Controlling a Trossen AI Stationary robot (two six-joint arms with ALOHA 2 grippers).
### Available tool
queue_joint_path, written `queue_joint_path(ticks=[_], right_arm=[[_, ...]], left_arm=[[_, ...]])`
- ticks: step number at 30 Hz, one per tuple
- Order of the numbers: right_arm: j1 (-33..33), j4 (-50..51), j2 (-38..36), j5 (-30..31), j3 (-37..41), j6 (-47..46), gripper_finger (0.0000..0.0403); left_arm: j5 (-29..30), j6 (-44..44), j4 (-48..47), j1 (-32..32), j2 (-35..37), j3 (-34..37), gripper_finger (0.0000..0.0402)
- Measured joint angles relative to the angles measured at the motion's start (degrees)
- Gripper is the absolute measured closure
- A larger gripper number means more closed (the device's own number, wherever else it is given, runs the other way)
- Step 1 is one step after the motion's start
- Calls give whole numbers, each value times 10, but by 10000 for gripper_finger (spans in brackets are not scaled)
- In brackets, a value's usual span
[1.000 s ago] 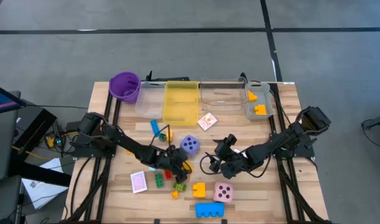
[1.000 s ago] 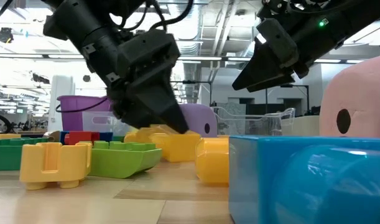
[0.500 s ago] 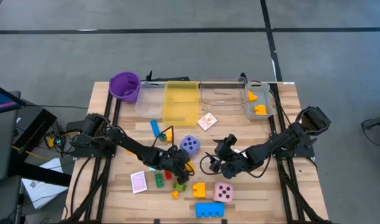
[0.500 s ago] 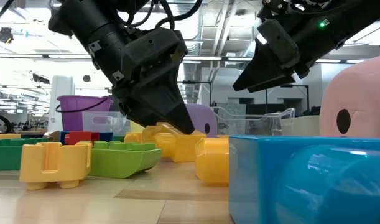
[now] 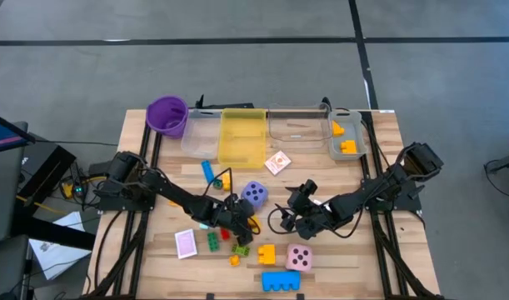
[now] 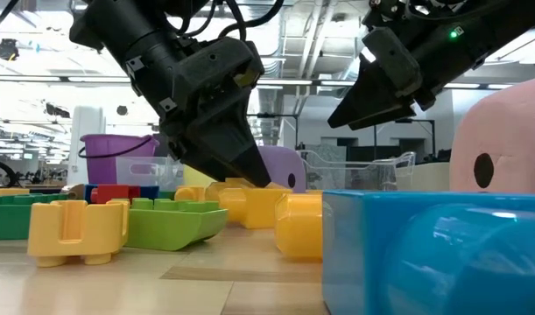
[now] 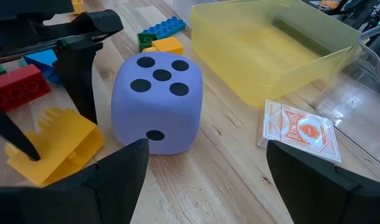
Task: Pick & Place Toys
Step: Put the large yellow game piece into the gray bin
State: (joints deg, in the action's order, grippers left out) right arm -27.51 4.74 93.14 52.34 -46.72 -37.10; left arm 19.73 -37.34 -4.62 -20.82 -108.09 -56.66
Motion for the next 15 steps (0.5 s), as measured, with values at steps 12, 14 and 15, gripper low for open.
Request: queue_joint_path(ticks=[12,14,15], right_arm=[[0,0,0,0,0,0,84],[0,0,0,0,0,0,84],[0,0,0,0,0,0,84]], left_arm=[[-2,3,2,3,0,1,315],[-2,12,4,3,0,1,342],[-2,24,6,4,0,1,357]])
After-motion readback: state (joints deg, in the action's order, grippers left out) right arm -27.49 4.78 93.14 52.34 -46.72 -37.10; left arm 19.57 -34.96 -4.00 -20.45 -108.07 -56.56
